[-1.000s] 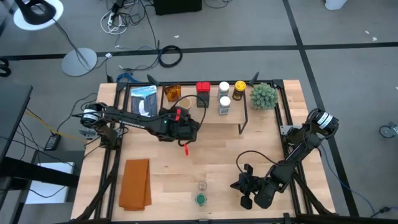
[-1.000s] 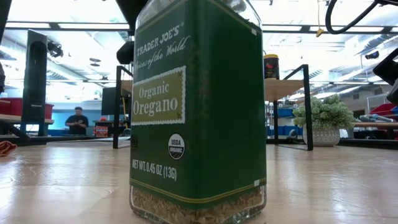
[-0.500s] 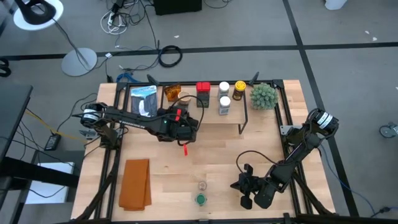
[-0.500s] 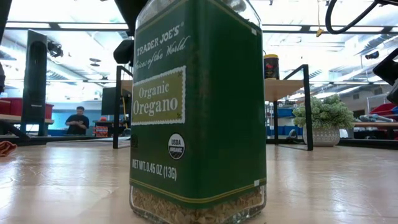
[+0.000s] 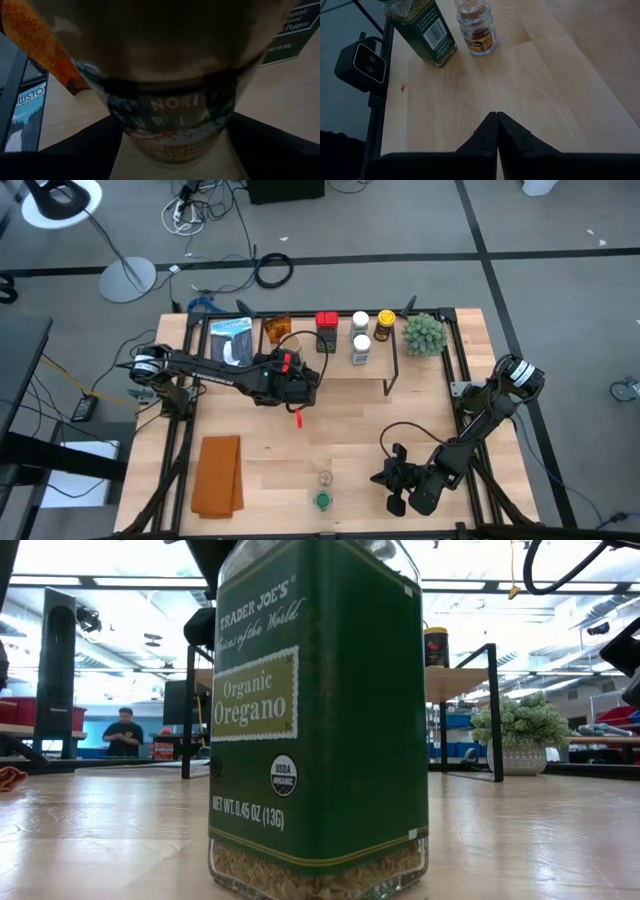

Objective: Shelf spices
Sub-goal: Put the gold seasoning bottle on the shelf

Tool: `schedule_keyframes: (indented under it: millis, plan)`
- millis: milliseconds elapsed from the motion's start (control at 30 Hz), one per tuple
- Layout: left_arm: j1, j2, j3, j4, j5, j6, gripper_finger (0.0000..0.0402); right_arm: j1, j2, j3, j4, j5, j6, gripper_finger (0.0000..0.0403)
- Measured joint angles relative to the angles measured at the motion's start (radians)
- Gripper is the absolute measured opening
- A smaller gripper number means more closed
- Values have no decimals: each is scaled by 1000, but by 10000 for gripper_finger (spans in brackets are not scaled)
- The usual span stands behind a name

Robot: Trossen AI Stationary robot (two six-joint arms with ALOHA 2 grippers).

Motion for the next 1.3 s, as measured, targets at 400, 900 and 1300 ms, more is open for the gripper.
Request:
schedule_keyframes:
  millis: [400,900,1300]
  plan:
    - [-12,0,1,-3,2,48,399,0,0,0,0,0,-1,3]
    - [-33,0,132,-133,-47,62,399,0,0,0,0,-2,-2,2]
    - [-43,0,225,-199,-120,105,399,1,0,0,0,-10,-2,3]
